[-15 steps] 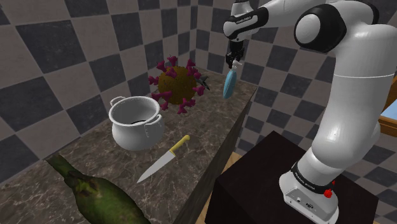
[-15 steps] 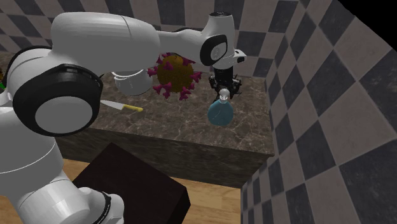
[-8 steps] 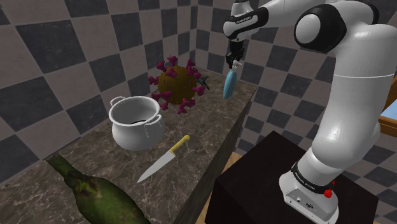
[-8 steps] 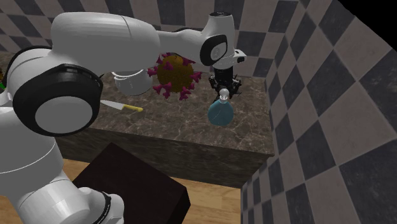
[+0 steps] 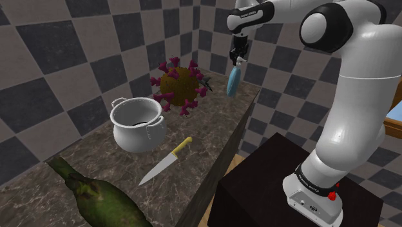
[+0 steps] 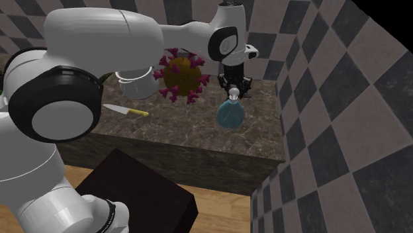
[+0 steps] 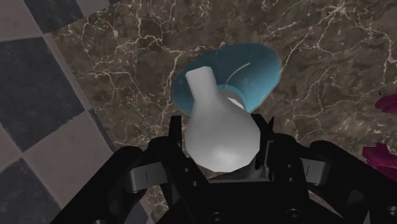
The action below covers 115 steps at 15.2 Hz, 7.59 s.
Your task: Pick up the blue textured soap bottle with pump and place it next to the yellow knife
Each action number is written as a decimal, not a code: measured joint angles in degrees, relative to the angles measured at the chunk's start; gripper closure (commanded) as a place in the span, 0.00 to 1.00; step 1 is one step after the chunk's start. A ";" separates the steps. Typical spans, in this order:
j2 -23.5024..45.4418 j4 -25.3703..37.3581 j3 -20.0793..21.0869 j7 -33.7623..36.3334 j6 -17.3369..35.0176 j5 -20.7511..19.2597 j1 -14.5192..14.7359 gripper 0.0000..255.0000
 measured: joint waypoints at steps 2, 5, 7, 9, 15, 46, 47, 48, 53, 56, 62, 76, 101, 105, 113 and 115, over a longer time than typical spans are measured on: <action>-0.11 1.29 -0.02 -0.18 -1.38 0.03 -0.03 1.00; -0.12 3.54 -0.01 -0.36 -3.63 0.10 -0.01 1.00; -0.44 4.62 -0.01 -0.40 -5.02 0.05 0.07 1.00; -0.67 5.91 -0.04 -0.63 -6.55 0.06 0.04 1.00; -7.84 -0.23 0.80 3.10 -7.98 -1.99 3.16 1.00; -35.22 -11.66 21.37 38.29 -30.07 -3.11 20.94 1.00; -35.61 -11.53 22.08 39.36 -30.76 -2.82 21.38 1.00; -35.56 -10.37 22.94 40.53 -32.03 -2.57 21.86 1.00; -33.26 -3.91 27.71 47.33 -37.25 -1.57 24.38 1.00; -31.33 0.24 30.51 51.46 -40.10 -1.25 25.90 1.00; -24.88 12.10 36.76 60.81 -47.12 -2.02 29.70 1.00; -9.08 33.42 45.97 77.27 -56.71 -8.77 41.09 1.00; -24.05 -5.07 43.07 74.88 -30.71 0.13 35.12 1.00; -24.74 -8.86 42.89 74.82 -27.50 0.44 35.01 1.00; -25.64 -16.18 42.73 75.05 -20.96 0.84 34.96 1.00; -25.48 -17.32 42.73 75.15 -19.68 0.76 34.95 1.00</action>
